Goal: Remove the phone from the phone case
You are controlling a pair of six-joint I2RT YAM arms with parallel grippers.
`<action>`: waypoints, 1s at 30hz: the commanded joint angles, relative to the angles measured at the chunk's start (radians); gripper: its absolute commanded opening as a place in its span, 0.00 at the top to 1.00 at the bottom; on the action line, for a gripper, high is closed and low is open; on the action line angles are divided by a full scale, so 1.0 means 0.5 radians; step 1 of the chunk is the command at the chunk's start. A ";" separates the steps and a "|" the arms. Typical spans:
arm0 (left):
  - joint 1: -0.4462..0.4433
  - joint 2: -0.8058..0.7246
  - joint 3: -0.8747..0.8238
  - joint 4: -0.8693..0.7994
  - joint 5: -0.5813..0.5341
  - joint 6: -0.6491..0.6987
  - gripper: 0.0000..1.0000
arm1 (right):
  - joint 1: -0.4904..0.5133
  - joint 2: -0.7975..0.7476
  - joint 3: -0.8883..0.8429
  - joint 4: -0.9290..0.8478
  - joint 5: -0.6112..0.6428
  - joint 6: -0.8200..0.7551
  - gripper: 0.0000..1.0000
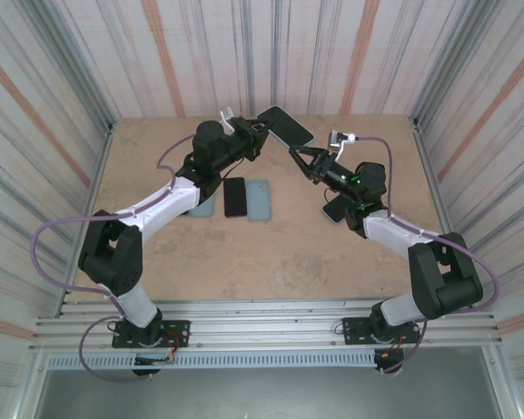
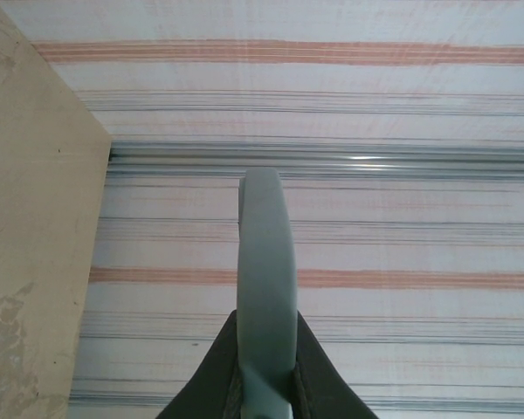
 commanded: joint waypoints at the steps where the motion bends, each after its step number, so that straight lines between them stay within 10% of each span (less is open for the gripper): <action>1: 0.002 -0.048 0.032 0.175 0.023 -0.059 1.00 | -0.021 -0.050 0.005 -0.016 -0.053 -0.080 0.77; 30: -0.008 -0.045 0.192 0.099 0.217 -0.223 1.00 | -0.183 0.061 0.305 -1.111 -0.352 -0.914 0.91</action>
